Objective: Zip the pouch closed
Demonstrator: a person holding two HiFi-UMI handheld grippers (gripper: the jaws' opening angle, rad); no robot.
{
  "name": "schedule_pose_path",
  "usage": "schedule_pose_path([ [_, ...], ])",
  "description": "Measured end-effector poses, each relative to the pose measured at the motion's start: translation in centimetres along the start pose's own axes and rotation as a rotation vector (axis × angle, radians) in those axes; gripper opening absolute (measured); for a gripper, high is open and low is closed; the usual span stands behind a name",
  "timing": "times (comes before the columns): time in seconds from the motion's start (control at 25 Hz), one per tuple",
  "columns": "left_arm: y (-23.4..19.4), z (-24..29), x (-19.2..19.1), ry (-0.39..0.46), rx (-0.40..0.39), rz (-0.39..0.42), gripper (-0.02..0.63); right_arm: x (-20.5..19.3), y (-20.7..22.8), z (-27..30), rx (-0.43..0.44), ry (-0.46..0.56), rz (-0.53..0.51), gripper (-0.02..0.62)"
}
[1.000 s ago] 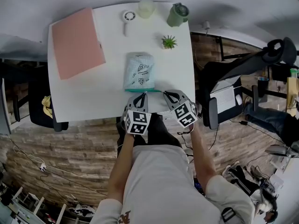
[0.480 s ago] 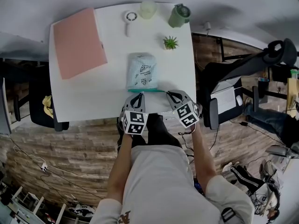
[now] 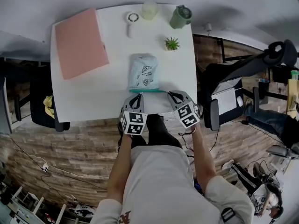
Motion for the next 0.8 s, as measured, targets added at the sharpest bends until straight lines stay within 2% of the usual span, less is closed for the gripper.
schedule_pose_path([
  [0.6,-2.5,-1.0,-0.6,-0.009,0.038,-0.029,-0.003,-0.1,0.3,-0.1,-0.03,-0.01,0.018,0.003],
  [0.8,-3.1,-0.9,-0.4,-0.008,0.037,-0.01,-0.002,0.0,0.2,0.1,-0.034,-0.011,0.007,0.003],
])
Point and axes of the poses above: the fingertips, and each gripper's own axes: z forward along the fingers, y to its right, x out of its top, the point moved 9 cm from there along -z, backward along the fingers
